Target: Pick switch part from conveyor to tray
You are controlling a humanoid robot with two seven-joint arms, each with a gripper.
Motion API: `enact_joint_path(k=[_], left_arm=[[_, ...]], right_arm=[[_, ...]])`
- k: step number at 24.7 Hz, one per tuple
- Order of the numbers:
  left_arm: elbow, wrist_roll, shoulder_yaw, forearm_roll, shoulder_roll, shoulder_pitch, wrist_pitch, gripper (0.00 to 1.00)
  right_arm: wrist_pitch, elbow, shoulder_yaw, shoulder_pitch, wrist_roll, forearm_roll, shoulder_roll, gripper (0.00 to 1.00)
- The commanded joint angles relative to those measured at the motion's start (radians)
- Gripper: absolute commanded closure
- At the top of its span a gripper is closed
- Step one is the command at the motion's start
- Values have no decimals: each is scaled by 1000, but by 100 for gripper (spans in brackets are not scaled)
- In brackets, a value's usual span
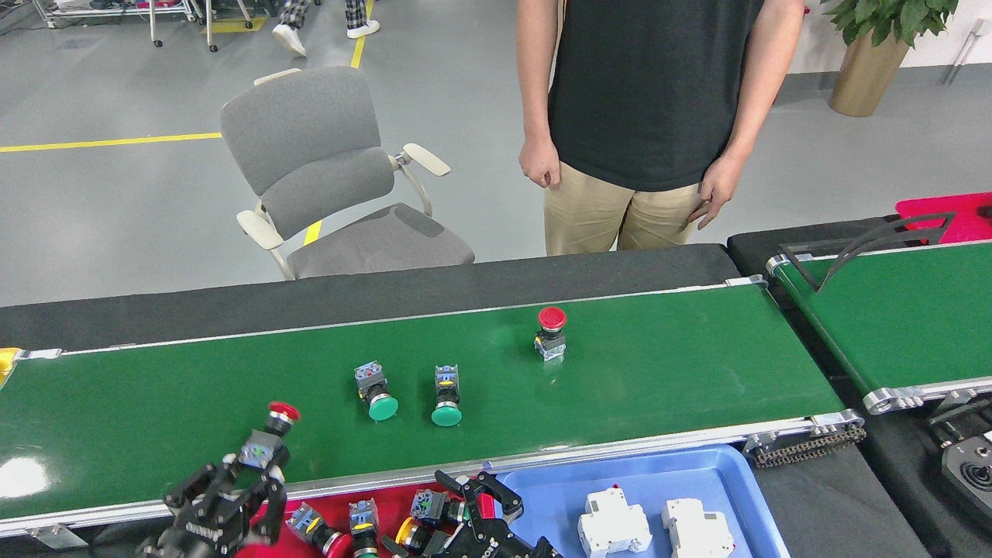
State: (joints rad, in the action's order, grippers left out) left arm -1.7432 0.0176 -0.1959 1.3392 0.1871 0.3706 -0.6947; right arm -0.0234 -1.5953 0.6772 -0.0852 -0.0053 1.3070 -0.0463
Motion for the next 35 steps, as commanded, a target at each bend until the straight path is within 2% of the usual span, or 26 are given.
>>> enact_joint_path(k=[1,4,6,8,10,12,14,17,20,23,28,35], left_arm=[[-29,-2,-8,-6,-29,31,-69,8],[-29,-2,-8,-5,-46,44,-39,1],[-30,-2,-14,-5,-51,44,41,0],[-32,4,-30,-8,-75,39,218,0],[-32,8,-73,-5,-80,30,466,0],[-32,15,-108,3,-75,30,550,0],[-32,25,-155,5,-75,33,563,0],[-27,25,-157,5,-72,33,563,0],[-24,22,-155,6,-69,33,537,0],[-24,13,-151,11,-37,24,485,0],[14,-45,-63,9,-11,-85,503,0],[119,-53,-51,12,-8,-173,523,0]], right_arm=[[5,-48,-145,51,-15,-2,-1,0],[7,-57,-341,130,-42,-2,-3,0],[5,-58,-466,179,-53,-2,-3,0],[7,-58,-539,200,-55,-2,-9,0],[2,-51,-584,208,-53,-2,-30,0],[-1,-51,-588,208,-55,-2,-53,0],[-1,-52,-590,208,-53,-2,-56,0],[-1,-51,-590,208,-53,-2,-60,0],[-1,-51,-590,208,-53,-2,-60,0],[-3,-51,-588,209,-53,-2,-61,0],[-4,-32,-585,203,-53,0,-63,0],[-4,-31,-567,193,-53,5,-63,0]])
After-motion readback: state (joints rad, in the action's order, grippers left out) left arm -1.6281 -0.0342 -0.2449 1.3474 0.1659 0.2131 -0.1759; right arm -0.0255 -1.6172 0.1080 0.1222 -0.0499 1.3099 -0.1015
